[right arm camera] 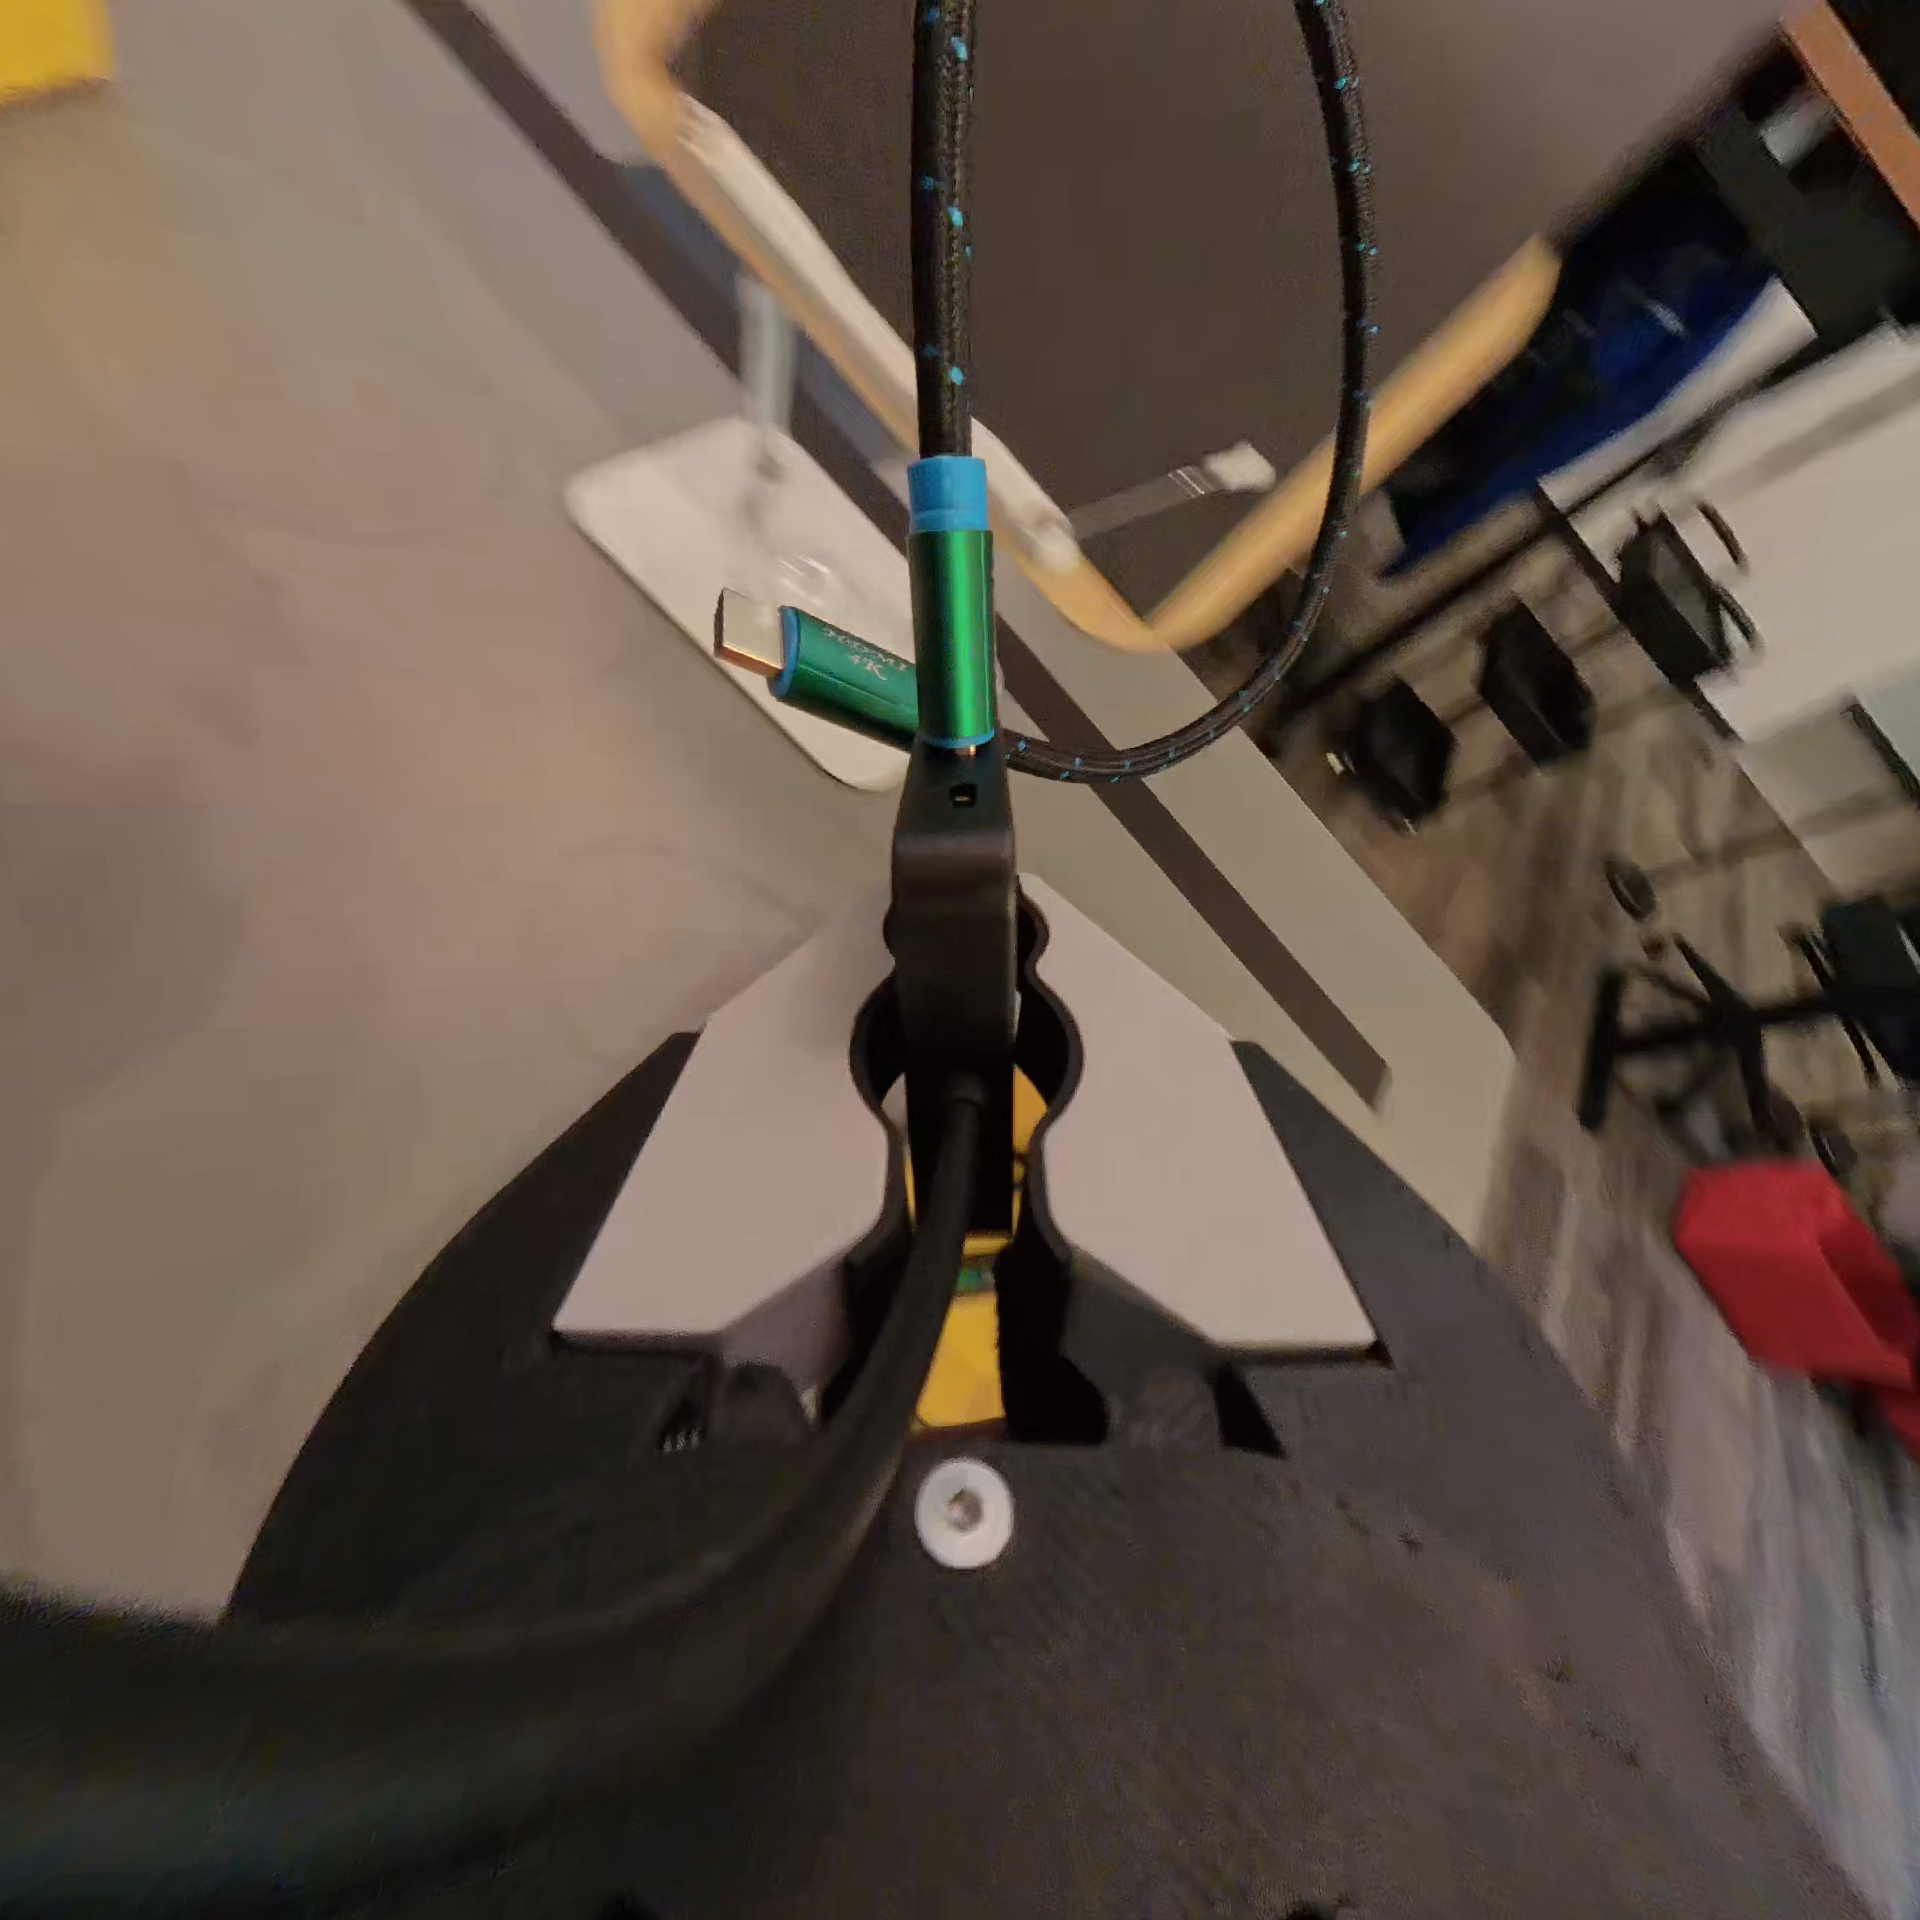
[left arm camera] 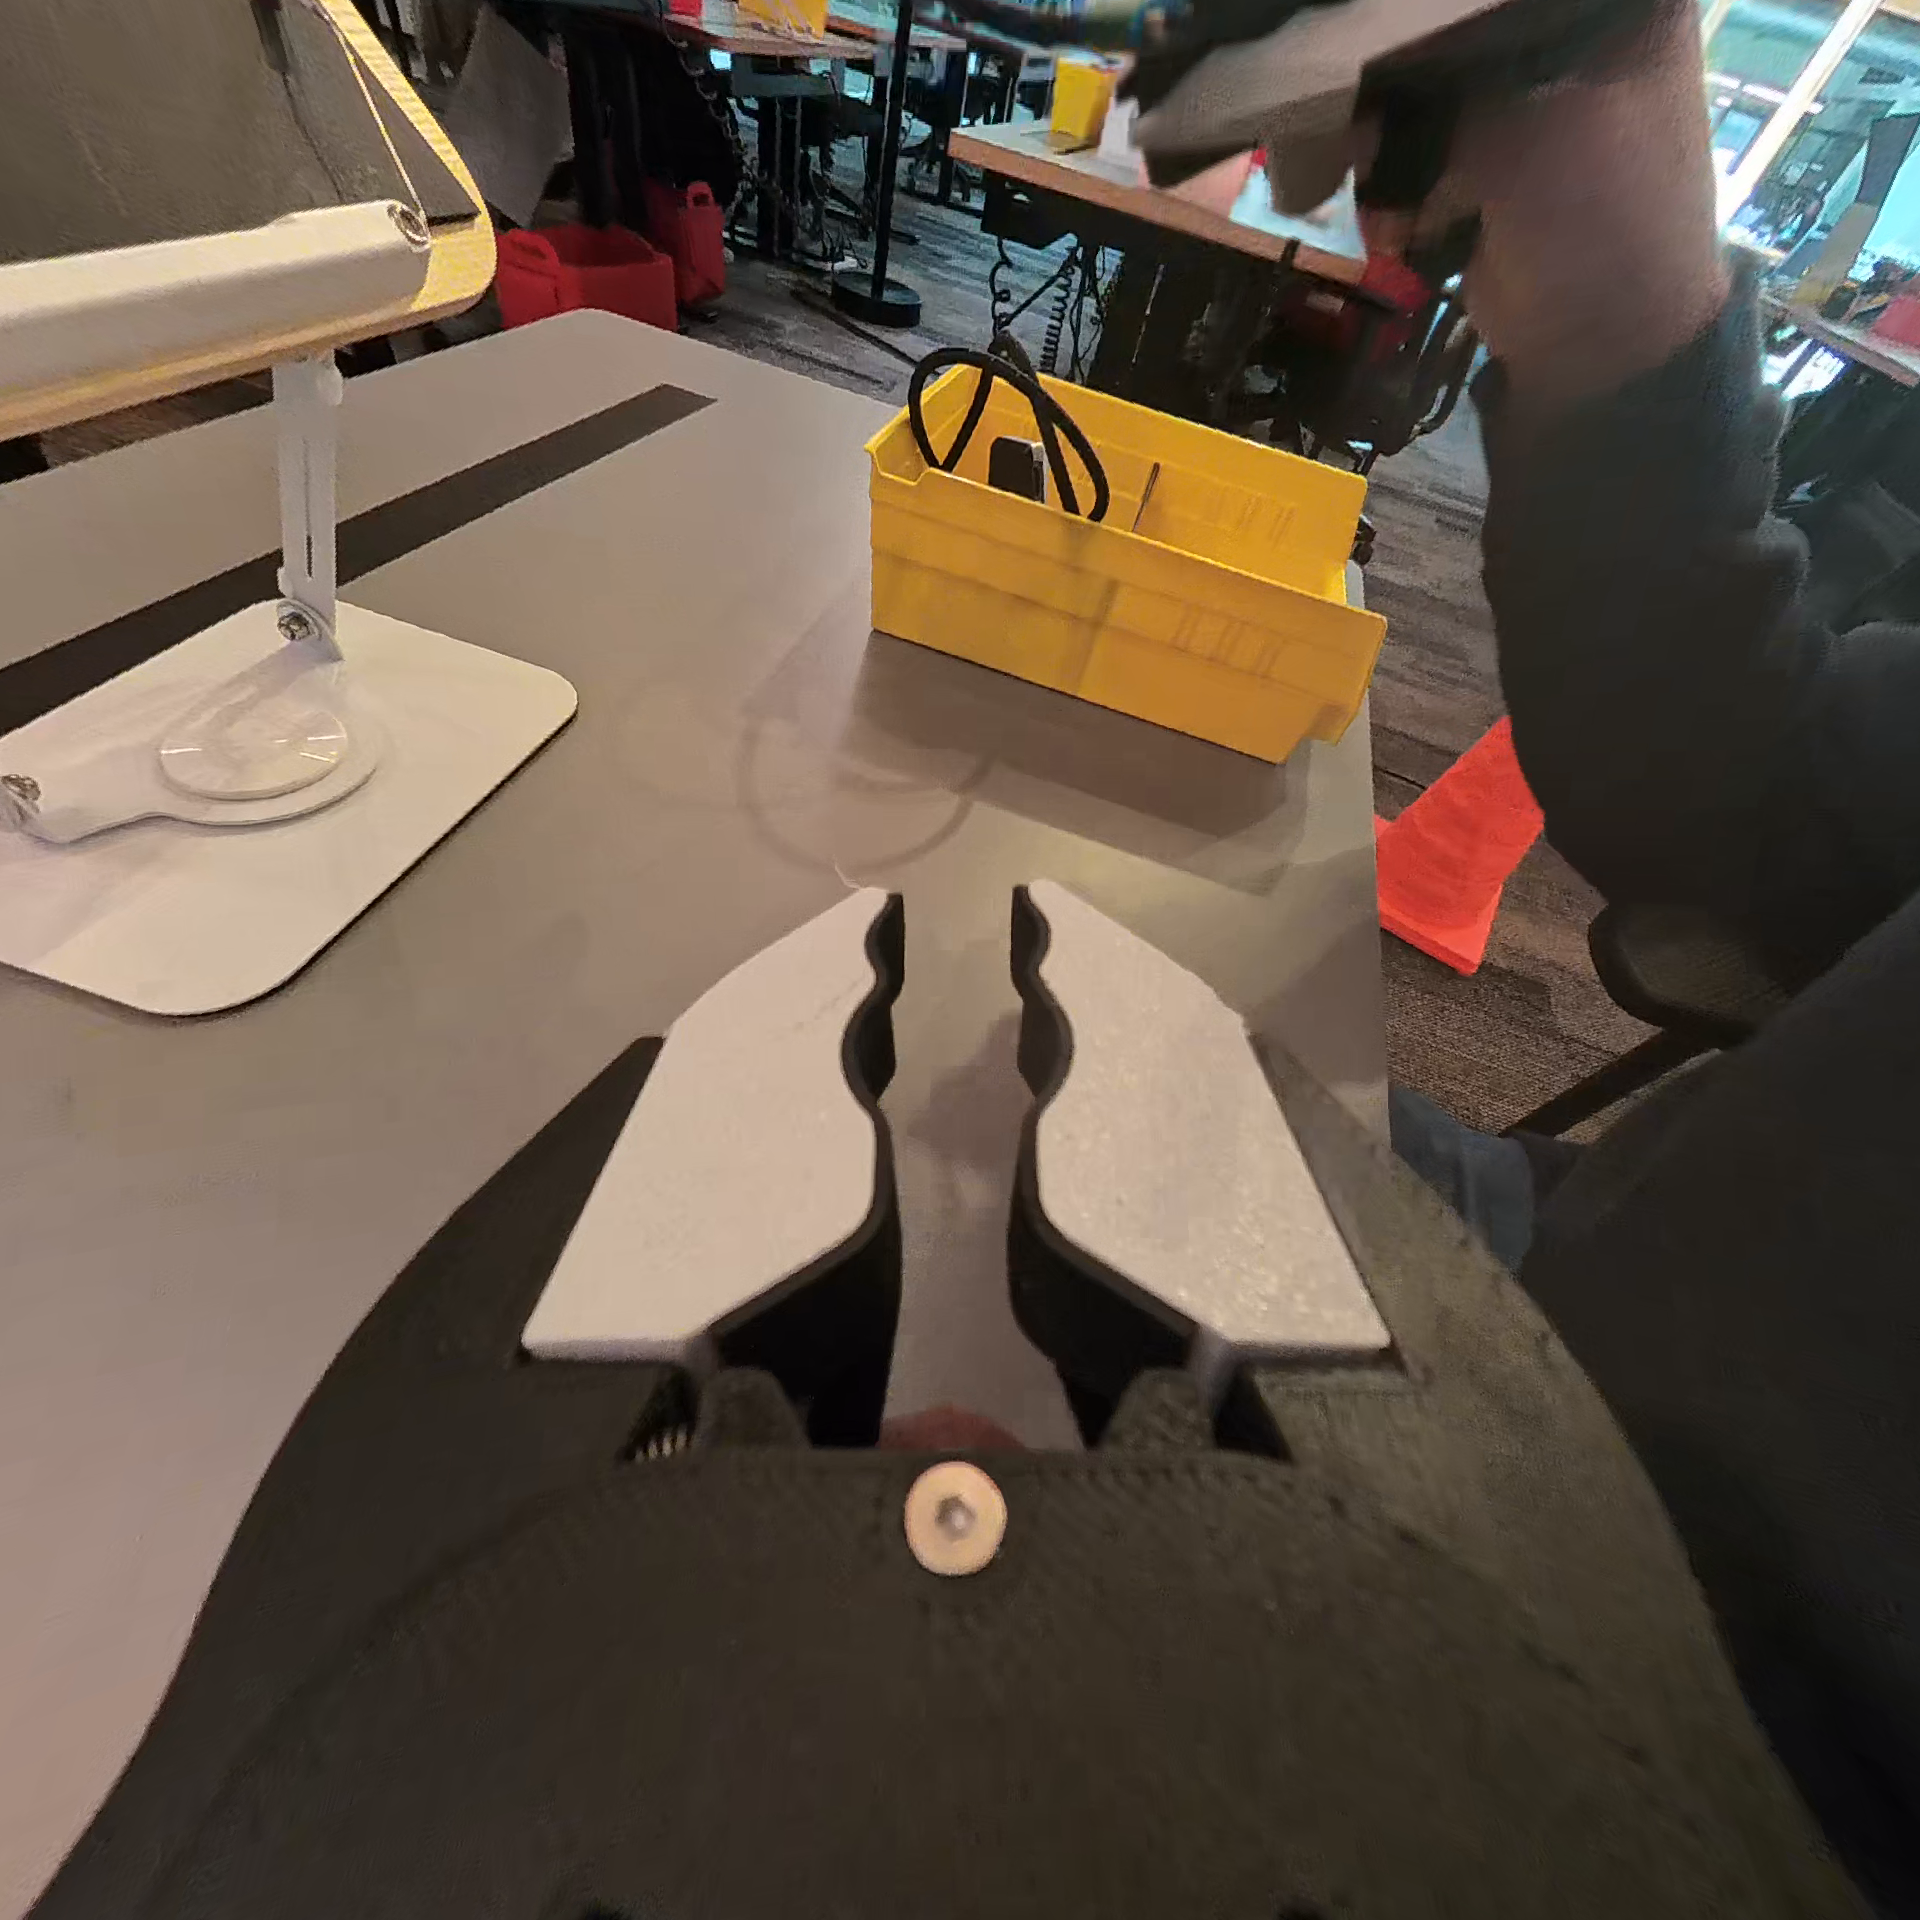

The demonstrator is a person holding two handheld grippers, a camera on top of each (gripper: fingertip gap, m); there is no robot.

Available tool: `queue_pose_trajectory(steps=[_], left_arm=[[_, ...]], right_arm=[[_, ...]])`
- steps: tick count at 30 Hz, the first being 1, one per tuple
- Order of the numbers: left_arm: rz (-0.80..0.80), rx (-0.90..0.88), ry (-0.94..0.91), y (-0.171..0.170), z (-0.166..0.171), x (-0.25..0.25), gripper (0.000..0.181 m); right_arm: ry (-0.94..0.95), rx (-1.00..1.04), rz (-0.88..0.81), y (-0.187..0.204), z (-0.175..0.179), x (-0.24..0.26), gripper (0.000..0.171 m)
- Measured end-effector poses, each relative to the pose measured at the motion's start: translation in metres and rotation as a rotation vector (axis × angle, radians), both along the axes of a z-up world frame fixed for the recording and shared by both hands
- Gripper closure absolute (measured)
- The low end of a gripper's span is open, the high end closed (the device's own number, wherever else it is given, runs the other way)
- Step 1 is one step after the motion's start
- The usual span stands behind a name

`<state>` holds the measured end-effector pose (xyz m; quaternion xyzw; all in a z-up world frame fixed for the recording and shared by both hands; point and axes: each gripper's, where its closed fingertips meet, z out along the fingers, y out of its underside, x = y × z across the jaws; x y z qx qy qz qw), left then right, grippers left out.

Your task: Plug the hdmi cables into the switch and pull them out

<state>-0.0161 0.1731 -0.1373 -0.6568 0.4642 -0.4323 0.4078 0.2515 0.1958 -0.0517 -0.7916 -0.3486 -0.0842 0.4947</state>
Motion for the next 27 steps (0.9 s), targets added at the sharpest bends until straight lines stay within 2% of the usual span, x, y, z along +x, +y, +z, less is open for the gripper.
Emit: queue_pose_trajectory(steps=[3,7,11,15,17,20,23,26,27], left_arm=[[-0.003,0.003,0.017,-0.001,-0.003,0.002,0.162],[0.013,0.017,0.055,0.001,-0.01,0.004,0.161],[0.002,0.018,0.07,-0.002,-0.013,0.008,0.16],[-0.003,0.011,0.082,-0.003,-0.017,0.009,0.16],[-0.008,0.004,0.088,-0.003,-0.02,0.01,0.159],[-0.014,-0.003,0.103,-0.004,-0.024,0.01,0.158],[-0.016,-0.003,0.11,-0.004,-0.026,0.011,0.157],[-0.01,0.017,0.121,-0.005,-0.022,0.01,0.154],[-0.007,0.026,0.125,-0.006,-0.02,0.009,0.153]], right_arm=[[0.043,-0.06,-0.201,0.004,-0.011,0.081,0.16],[0.145,-0.259,-0.361,0.006,-0.071,0.155,0.16],[0.249,-0.461,-0.43,0.007,-0.137,0.185,0.159],[0.273,-0.618,-0.445,0.006,-0.181,0.193,0.153],[0.168,-0.678,-0.441,0.003,-0.198,0.199,0.154],[0.139,-0.764,-0.378,0.0,-0.204,0.189,0.147],[0.128,-0.926,-0.329,-0.015,-0.205,0.181,0.121],[0.123,-0.91,-0.307,-0.019,-0.187,0.179,0.098],[0.141,-0.888,-0.282,-0.021,-0.178,0.176,0.1]])
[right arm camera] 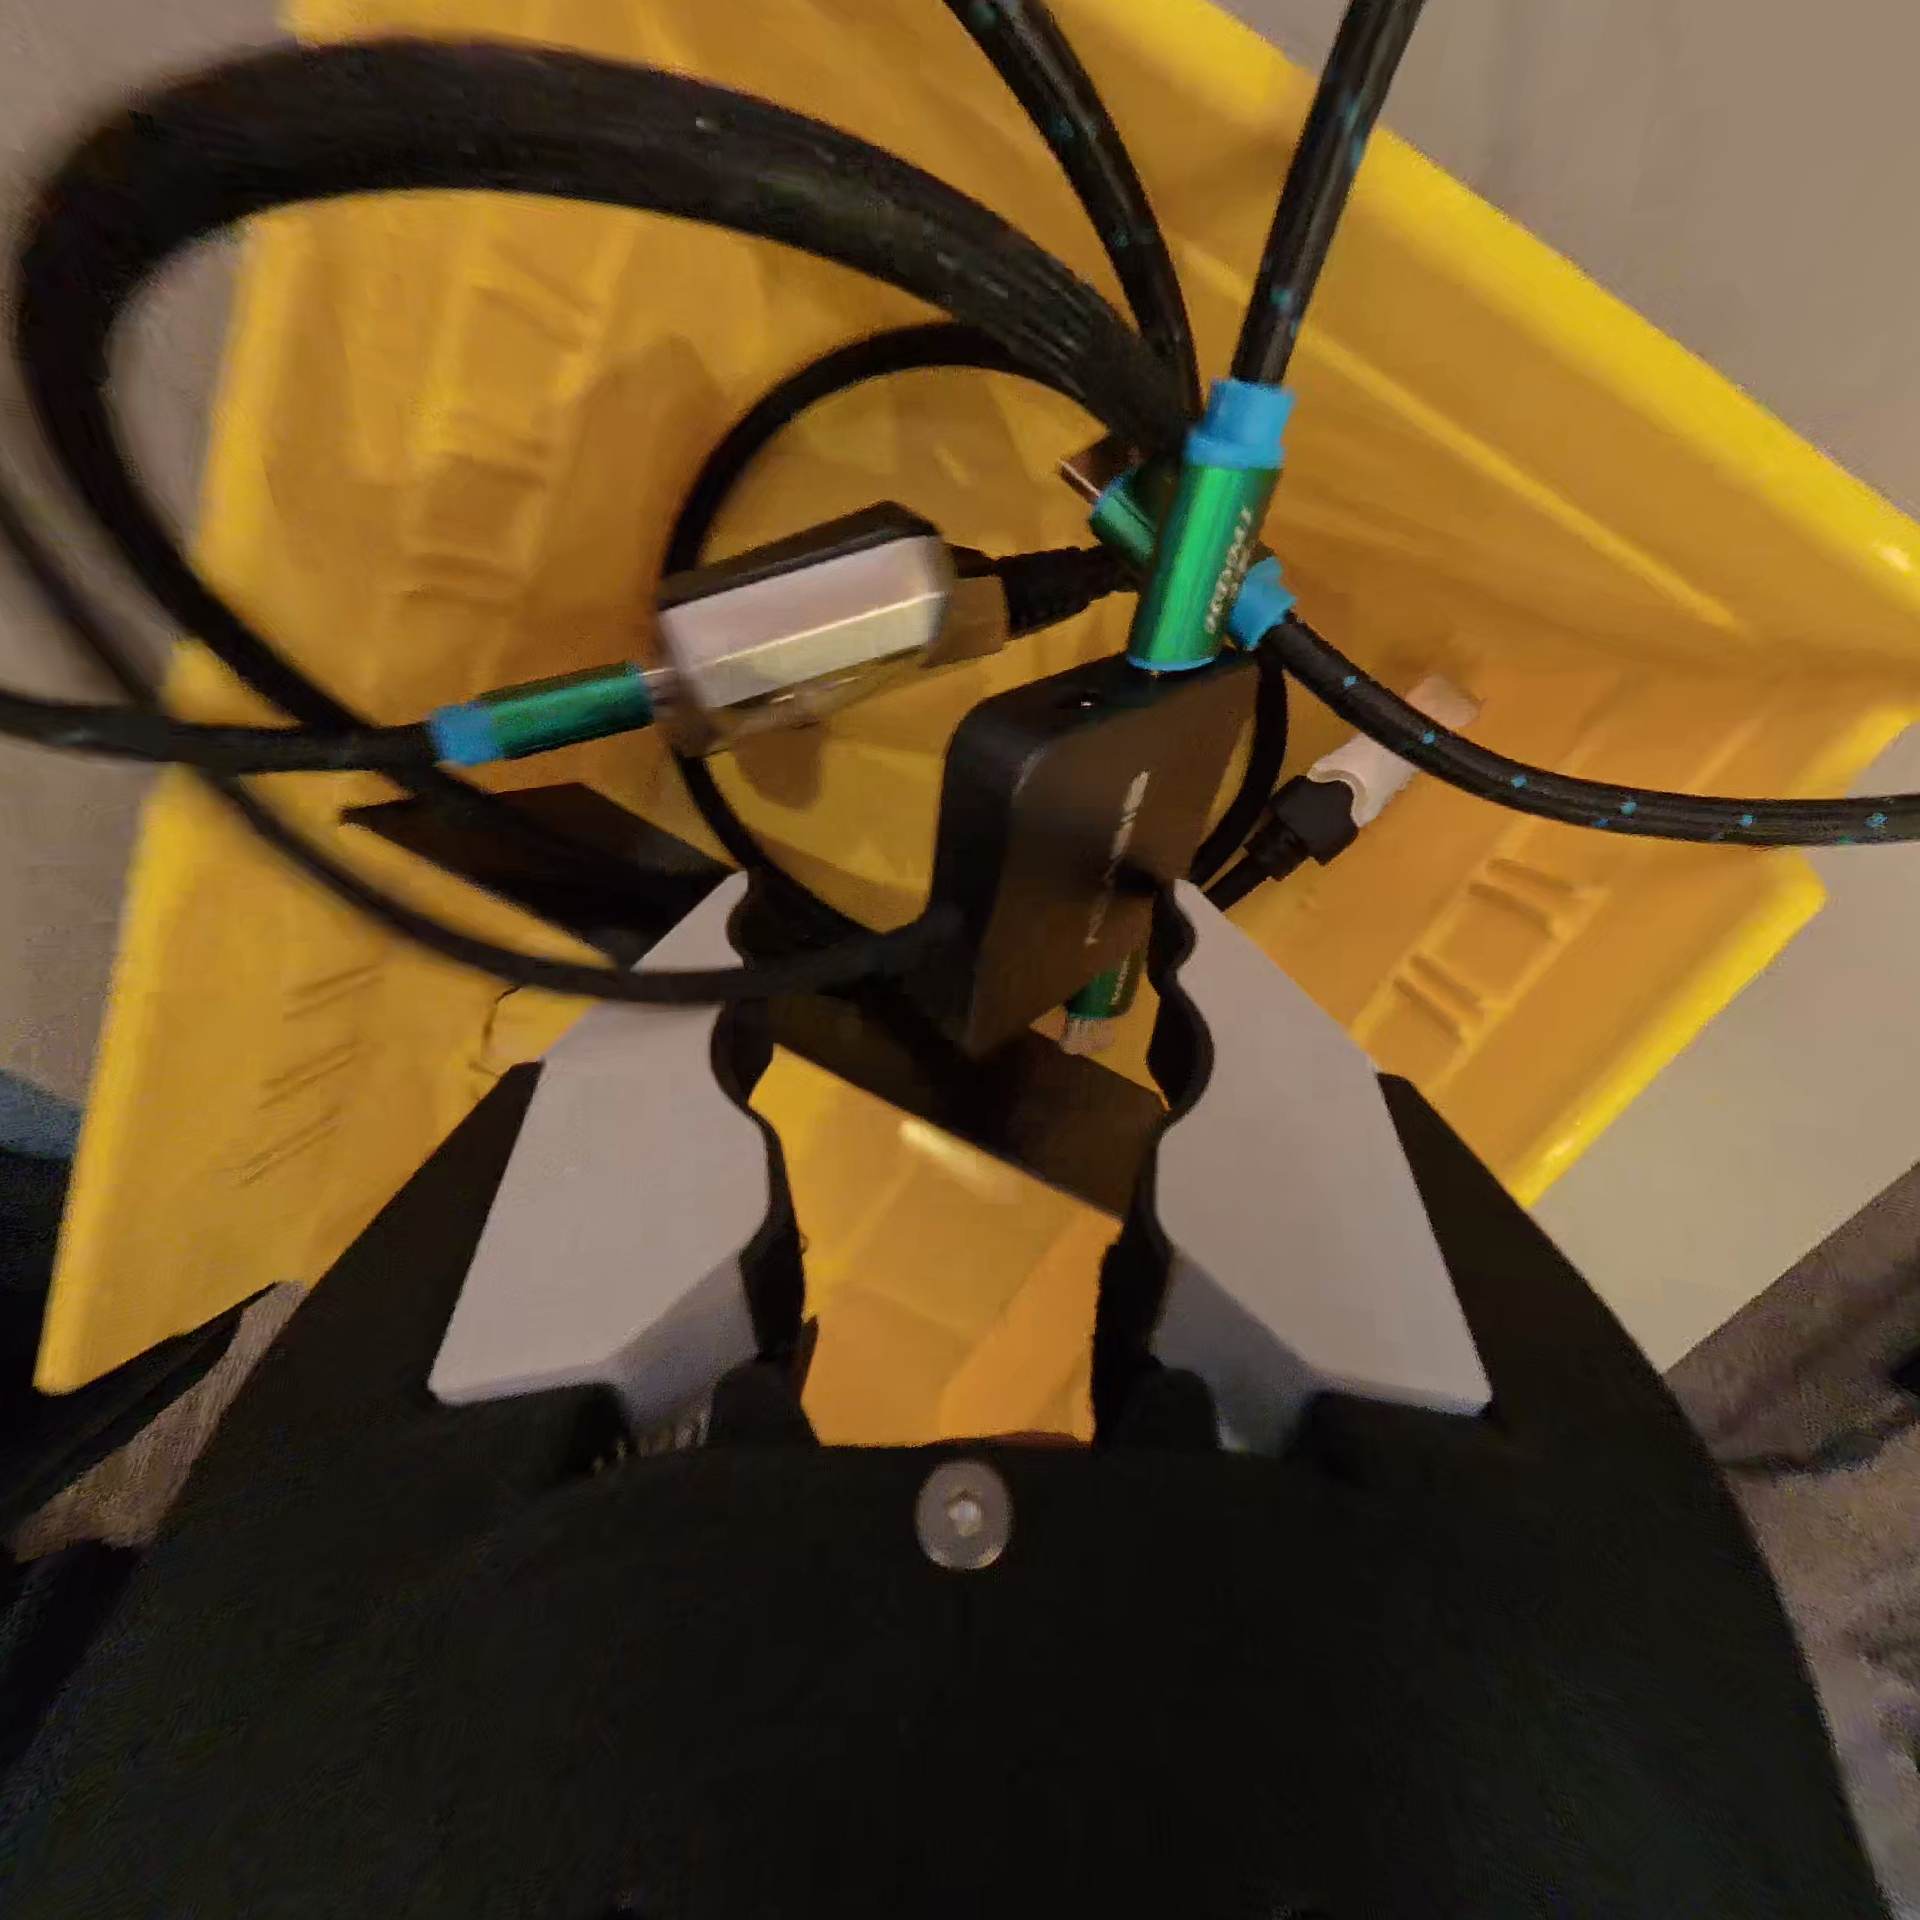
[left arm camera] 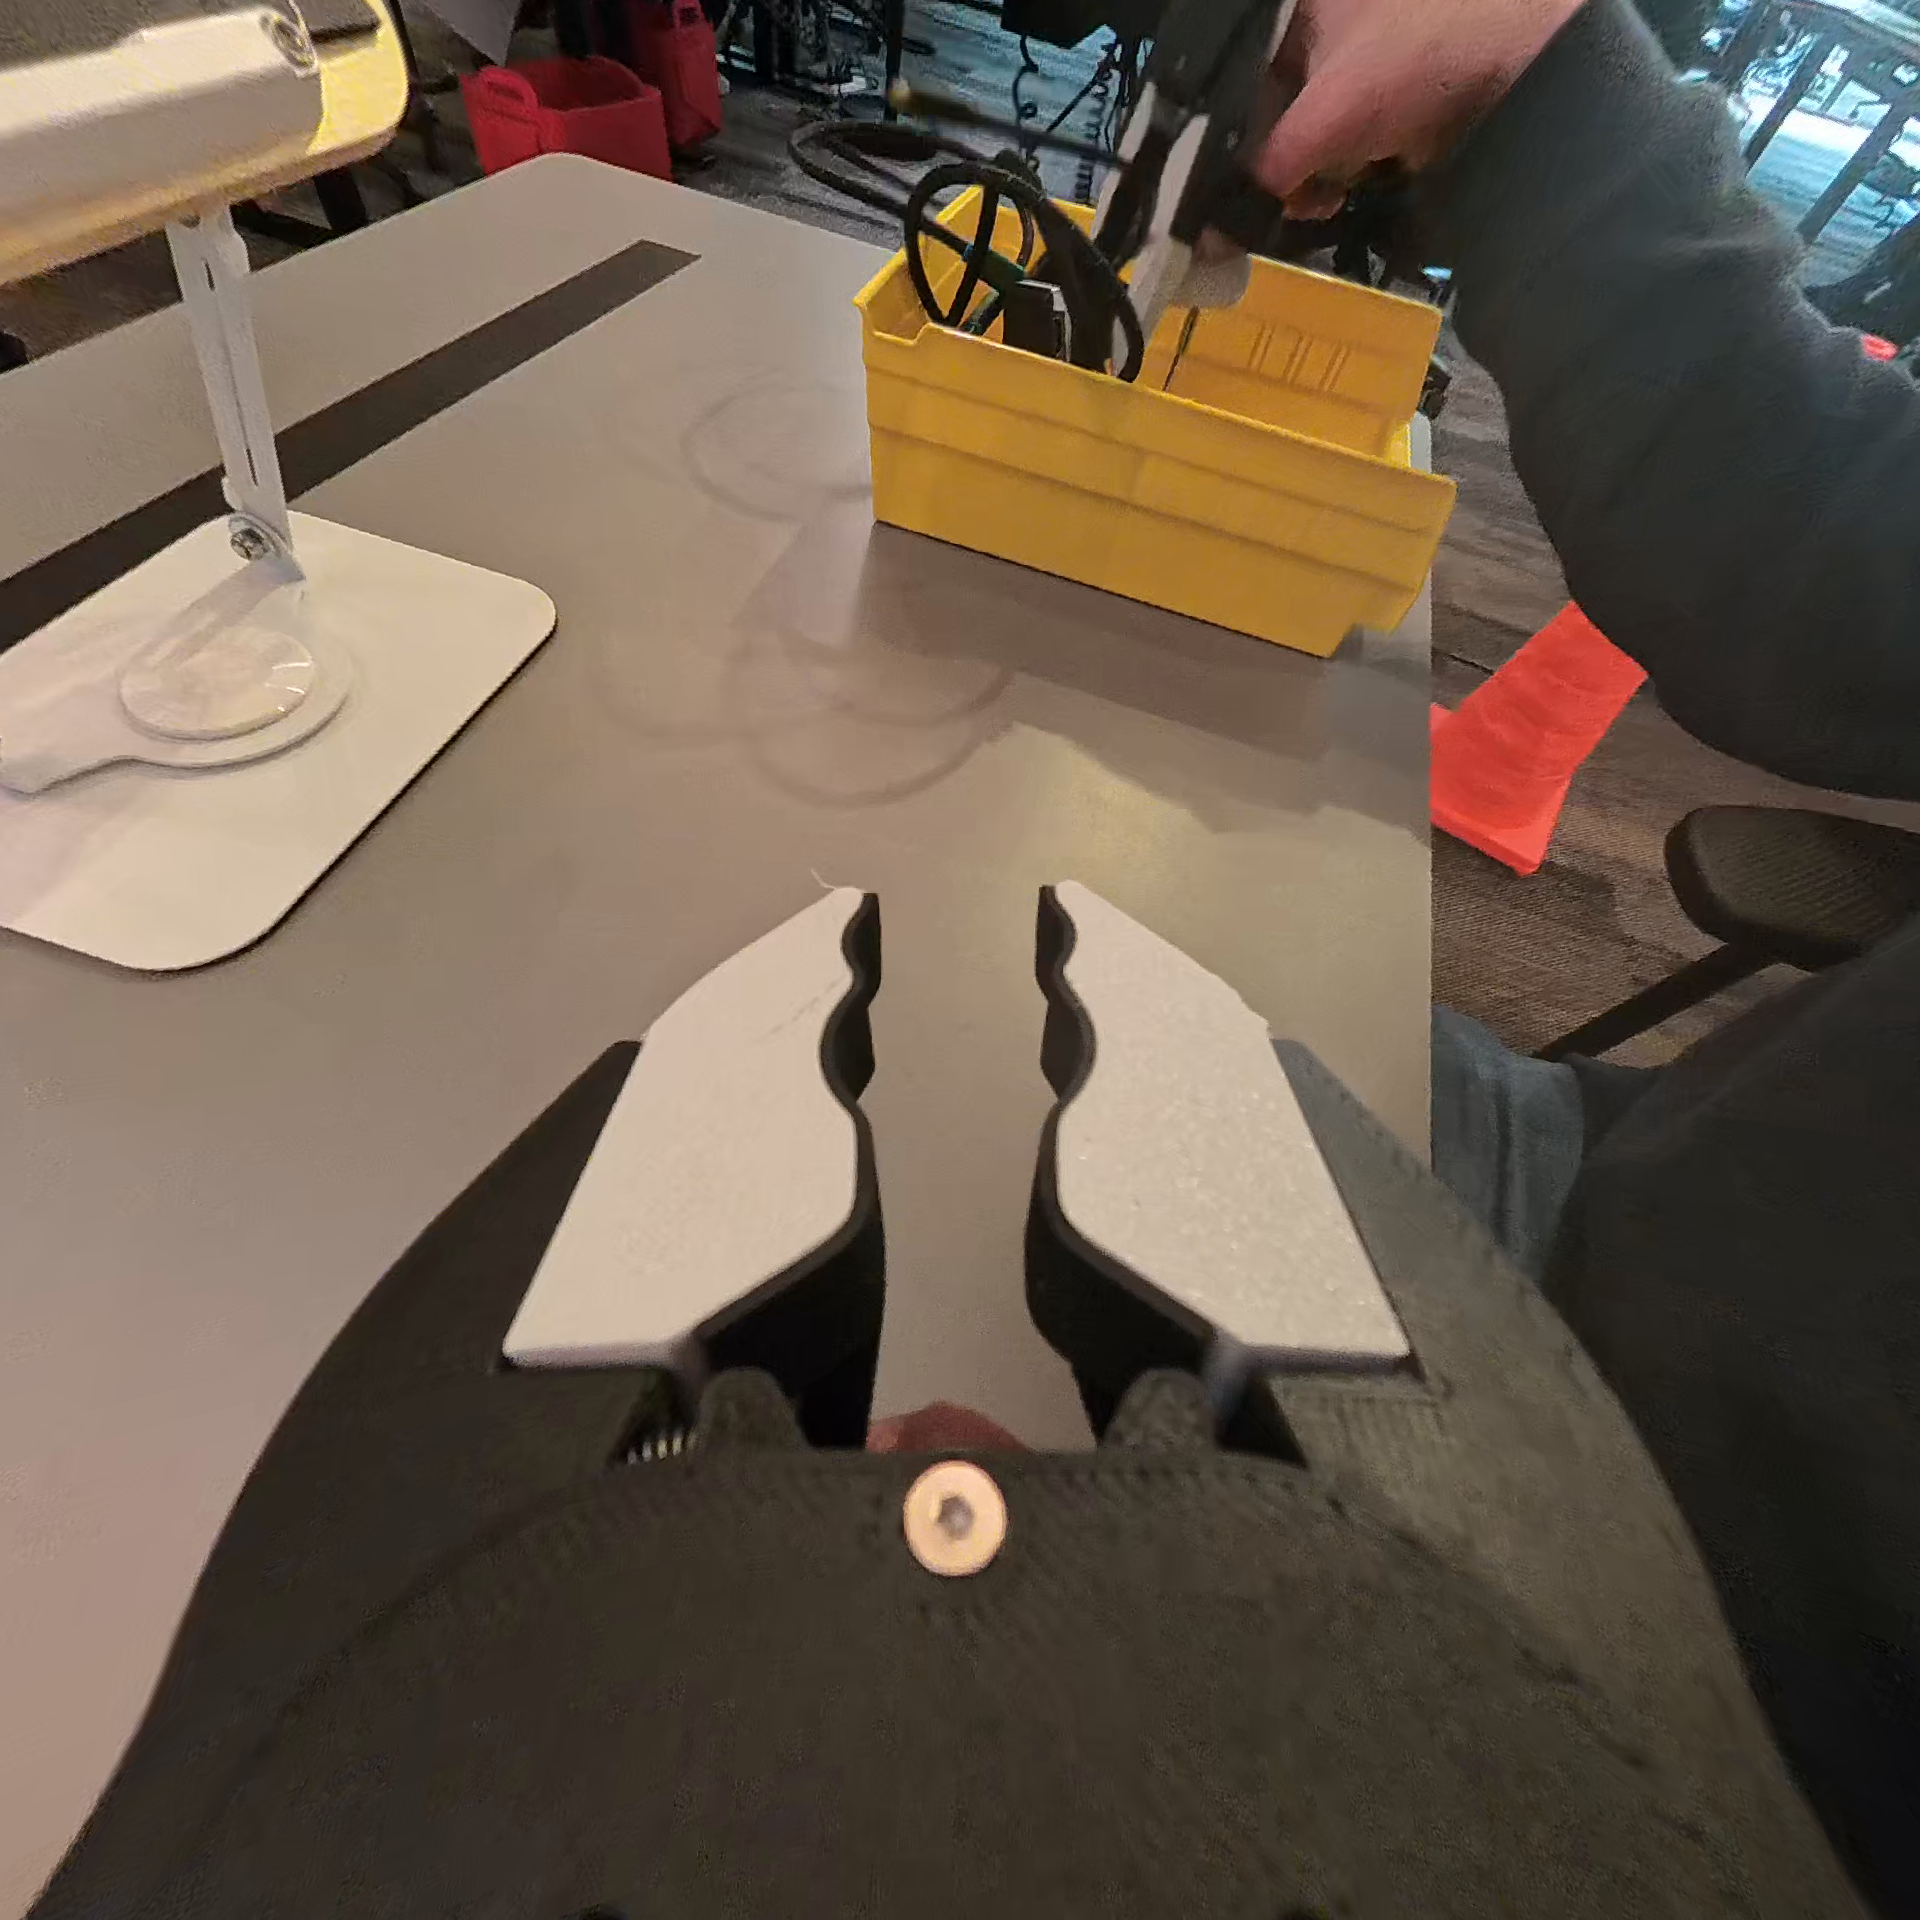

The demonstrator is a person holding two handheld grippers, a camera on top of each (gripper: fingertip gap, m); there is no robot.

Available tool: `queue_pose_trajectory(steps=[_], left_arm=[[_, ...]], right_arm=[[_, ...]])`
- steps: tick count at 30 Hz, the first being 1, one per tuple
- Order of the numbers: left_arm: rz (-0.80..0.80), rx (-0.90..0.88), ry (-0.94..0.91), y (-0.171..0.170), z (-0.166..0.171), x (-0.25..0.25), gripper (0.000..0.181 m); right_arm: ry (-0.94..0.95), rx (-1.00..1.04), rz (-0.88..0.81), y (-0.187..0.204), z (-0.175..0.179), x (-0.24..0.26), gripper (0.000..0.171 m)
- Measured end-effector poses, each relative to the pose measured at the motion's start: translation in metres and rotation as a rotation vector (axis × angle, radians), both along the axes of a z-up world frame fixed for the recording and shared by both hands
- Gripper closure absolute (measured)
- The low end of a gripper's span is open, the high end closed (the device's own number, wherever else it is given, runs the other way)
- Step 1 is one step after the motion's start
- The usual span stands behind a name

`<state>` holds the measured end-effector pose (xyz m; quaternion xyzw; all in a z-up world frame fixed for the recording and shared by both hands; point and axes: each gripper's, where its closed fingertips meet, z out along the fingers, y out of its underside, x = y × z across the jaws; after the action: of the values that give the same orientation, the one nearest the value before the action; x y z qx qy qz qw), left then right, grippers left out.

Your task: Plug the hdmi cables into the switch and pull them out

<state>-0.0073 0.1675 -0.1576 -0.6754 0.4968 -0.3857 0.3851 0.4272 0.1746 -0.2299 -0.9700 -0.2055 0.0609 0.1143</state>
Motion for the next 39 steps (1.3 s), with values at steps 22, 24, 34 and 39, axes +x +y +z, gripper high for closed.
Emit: queue_pose_trajectory(steps=[22,24,34,39], left_arm=[[0.961,0.102,0.362,0.052,0.046,-0.324,0.074],[1.058,0.021,0.46,0.044,0.02,-0.371,0.065],[1.019,-0.489,0.481,0.001,-0.107,-0.414,0.09],[0.946,-0.612,0.383,0.004,-0.121,-0.399,0.146]], right_arm=[[0.067,0.206,-0.256,-0.072,-0.006,0.09,0.081],[0.113,0.174,-0.239,-0.075,-0.017,0.082,0.086],[0.194,0.134,-0.173,-0.069,-0.04,0.049,0.131],[0.201,0.151,-0.16,-0.063,-0.041,0.023,0.127]])
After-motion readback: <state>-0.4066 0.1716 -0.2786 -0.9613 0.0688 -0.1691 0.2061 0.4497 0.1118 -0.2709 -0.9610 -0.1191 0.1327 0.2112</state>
